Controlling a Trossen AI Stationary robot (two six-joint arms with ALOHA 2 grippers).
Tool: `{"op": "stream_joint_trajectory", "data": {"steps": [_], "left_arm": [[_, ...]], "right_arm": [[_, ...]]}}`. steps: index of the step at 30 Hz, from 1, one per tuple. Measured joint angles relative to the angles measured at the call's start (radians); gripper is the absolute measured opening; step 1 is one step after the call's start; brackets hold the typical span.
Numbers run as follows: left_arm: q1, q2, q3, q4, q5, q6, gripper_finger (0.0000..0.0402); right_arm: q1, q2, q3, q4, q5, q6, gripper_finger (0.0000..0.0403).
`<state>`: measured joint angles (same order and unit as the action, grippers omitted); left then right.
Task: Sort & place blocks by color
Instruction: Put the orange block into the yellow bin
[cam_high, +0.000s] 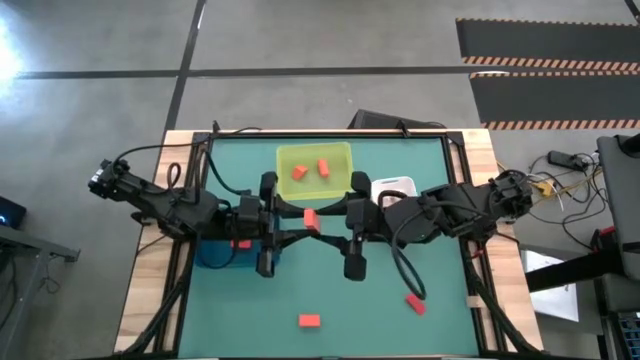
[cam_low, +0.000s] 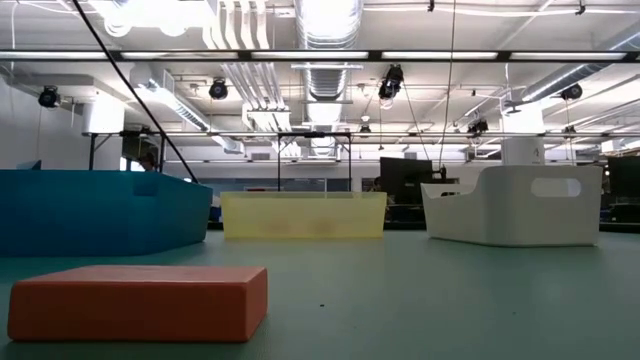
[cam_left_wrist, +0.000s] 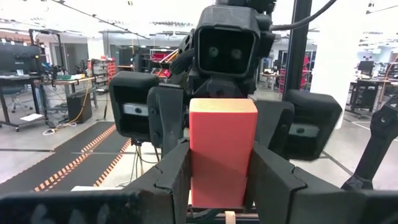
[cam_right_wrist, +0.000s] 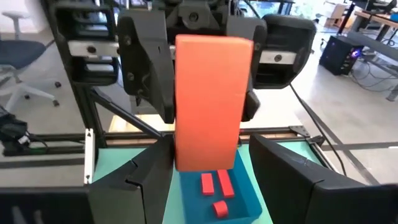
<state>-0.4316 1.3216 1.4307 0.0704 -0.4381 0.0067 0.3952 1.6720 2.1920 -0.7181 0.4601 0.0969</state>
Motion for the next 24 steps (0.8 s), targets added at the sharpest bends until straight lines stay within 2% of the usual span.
{"op": "stream_joint_trajectory", "data": {"steps": [3,9,14,20,24], "left_arm": [[0.001,0.0,0.0,0.001,0.0,0.0,0.0112],[0.0,0.0,0.0,0.0,0.0,0.004,0.0112],[0.0,0.0,-0.005,0.002,0.0,0.003,0.0116],[0.0,0.0,-0.014,0.001,-0.019,-0.005,0.0189],[0.0,0.0,-0.014,0.001,-0.039,-0.004,0.0214]], "right_arm": [[-0.008,0.001,-0.001,-0.002,-0.006,-0.005,0.0184],[-0.022,0.001,-0.001,0.002,-0.057,0.01,0.012],[-0.022,0.001,-0.001,0.0,-0.056,0.01,0.0119],[-0.023,0.001,-0.001,-0.005,-0.045,0.012,0.0119],[-0.024,0.0,-0.001,-0.013,-0.046,0.014,0.0119]]}}
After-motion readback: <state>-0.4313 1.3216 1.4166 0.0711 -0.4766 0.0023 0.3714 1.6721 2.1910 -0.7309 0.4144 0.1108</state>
